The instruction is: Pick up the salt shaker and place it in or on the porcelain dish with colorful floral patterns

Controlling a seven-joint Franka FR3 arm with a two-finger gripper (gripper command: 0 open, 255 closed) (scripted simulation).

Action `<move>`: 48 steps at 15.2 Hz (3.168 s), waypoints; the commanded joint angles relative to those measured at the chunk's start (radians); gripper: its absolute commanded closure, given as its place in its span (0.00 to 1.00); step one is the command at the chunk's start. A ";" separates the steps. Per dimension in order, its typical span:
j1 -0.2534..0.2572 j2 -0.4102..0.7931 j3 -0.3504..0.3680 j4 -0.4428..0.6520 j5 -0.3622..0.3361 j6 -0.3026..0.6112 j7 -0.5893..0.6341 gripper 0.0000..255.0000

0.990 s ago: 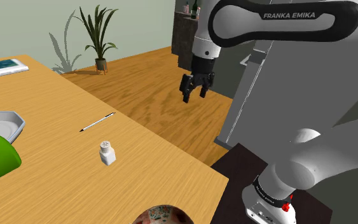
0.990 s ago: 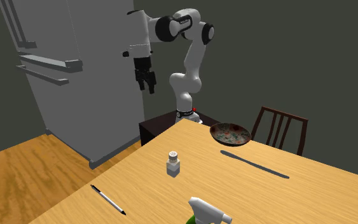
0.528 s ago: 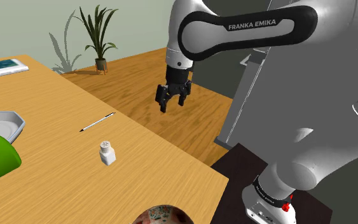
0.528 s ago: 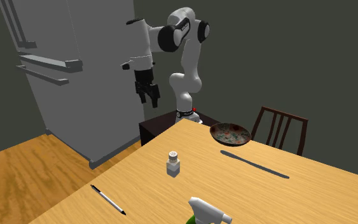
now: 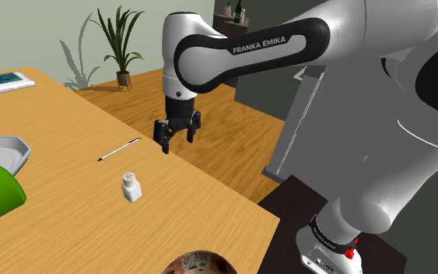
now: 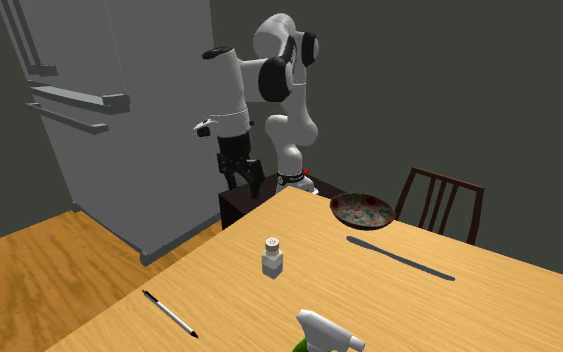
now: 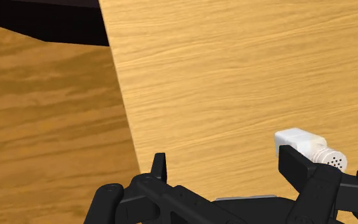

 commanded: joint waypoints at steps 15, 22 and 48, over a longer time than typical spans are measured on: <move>0.174 0.484 0.060 0.416 -0.195 0.023 0.151 0.00; 0.179 0.502 0.057 0.379 -0.202 0.077 0.156 0.00; 0.176 0.460 0.068 0.470 -0.185 -0.052 0.157 1.00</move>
